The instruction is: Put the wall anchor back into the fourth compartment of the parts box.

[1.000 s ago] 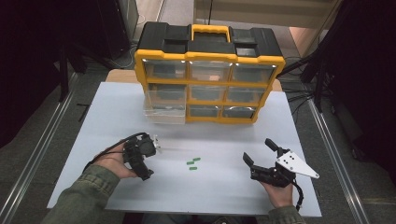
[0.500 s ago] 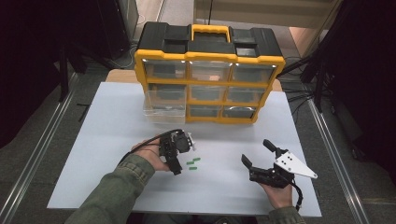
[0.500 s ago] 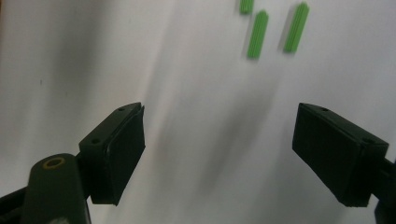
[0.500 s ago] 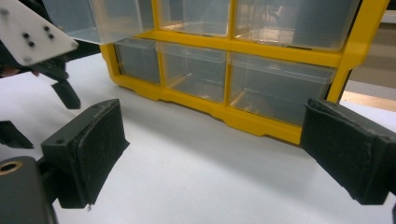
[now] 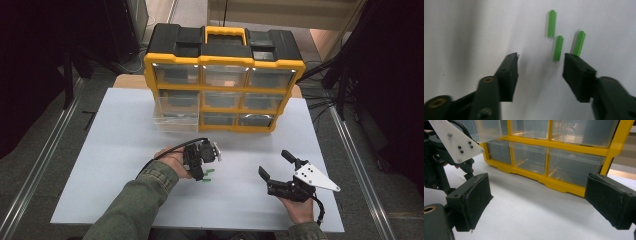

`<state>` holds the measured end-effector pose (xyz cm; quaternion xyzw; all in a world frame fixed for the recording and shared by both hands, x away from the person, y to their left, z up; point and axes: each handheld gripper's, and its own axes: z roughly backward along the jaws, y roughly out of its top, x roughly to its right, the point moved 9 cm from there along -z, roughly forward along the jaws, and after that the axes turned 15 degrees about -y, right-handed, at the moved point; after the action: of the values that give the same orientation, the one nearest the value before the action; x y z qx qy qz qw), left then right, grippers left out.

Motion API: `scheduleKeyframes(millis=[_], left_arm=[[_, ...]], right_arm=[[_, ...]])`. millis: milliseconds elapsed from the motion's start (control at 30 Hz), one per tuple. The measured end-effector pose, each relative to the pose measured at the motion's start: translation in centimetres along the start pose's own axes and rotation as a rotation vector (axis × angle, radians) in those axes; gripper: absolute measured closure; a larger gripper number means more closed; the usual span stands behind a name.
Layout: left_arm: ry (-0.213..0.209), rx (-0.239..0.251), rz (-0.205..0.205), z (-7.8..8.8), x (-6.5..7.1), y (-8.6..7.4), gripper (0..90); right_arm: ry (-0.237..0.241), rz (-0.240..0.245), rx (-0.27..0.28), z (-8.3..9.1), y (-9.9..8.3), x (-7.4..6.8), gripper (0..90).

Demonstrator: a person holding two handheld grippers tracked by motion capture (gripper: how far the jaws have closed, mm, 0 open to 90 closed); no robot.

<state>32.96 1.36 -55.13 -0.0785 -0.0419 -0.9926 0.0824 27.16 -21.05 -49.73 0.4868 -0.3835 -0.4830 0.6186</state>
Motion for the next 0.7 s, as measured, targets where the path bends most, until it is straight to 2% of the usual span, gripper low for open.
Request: scheduleKeyframes(millis=[233, 333, 600, 700], left_arm=[[-0.036, -0.016, -0.005, -0.4, 0.1, 0.3, 55.3], [-0.038, -0.031, -0.023, -0.6, 0.2, 0.5, 62.3], [-0.091, -0.058, -0.026, -1.2, 1.0, 0.8, 82.6], [-0.089, -0.053, -0.025, -1.3, 1.0, 0.9, 83.8]], right_arm=[[0.001, 0.005, -0.004, -0.1, -0.1, 0.0, 7.2], [0.002, 0.006, -0.006, -0.1, -0.1, -0.1, 7.2], [0.005, 0.0, -0.004, -0.1, -0.1, 0.0, 7.2], [0.005, 0.0, -0.004, -0.1, -0.1, 0.0, 7.2]])
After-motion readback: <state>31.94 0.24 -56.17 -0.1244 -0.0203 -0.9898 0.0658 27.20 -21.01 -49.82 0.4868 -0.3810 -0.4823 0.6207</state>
